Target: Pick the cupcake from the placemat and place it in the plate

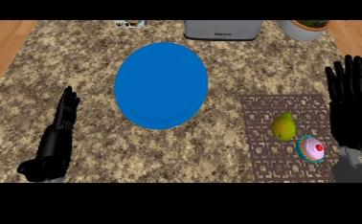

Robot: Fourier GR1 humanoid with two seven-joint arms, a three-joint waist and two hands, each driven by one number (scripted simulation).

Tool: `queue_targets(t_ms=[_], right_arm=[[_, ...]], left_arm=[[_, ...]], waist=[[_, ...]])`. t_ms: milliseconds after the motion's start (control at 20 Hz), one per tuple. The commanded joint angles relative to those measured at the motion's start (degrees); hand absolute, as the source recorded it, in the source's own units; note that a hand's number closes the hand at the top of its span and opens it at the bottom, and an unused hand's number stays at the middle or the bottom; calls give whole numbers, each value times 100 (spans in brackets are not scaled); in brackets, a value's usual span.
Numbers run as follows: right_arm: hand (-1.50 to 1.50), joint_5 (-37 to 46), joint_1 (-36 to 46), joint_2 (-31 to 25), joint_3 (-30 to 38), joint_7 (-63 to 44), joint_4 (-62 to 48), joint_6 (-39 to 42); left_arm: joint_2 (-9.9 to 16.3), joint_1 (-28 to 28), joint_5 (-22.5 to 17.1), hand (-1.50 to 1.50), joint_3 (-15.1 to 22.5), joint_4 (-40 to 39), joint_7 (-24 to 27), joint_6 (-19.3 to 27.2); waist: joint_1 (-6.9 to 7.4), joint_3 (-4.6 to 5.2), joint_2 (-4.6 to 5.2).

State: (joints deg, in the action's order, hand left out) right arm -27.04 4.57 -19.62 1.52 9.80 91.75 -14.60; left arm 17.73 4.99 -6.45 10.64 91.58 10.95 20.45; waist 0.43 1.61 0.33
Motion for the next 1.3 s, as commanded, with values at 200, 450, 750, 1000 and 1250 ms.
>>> queue_targets(t_ms=[200,450,750,1000,1250], right_arm=[[-150,602,665,46,-277,-1277,99,-1166],[150,3221,-17,-1377,-1528,-1262,-630,-1255],[-150,3777,-677,-199,-2089,-1193,-501,-2183],[-150,4588,-1142,-1077,-1828,-1621,262,-2436],[-150,5514,-1434,-1724,-1770,-3742,1940,-1987]], left_arm=[[535,-1390,107,0,-202,-469,-1249,-516],[327,-1305,56,0,97,-645,-1128,-677],[344,-1918,-52,0,-221,-1357,-1262,-1081],[84,-2033,162,0,-103,-1405,-1333,-871],[216,-1724,121,0,-156,-739,-1687,-933]], waist=[[-97,-158,-25],[-104,-119,58],[-121,-154,-26],[-195,-149,-40],[-122,-143,-64]])
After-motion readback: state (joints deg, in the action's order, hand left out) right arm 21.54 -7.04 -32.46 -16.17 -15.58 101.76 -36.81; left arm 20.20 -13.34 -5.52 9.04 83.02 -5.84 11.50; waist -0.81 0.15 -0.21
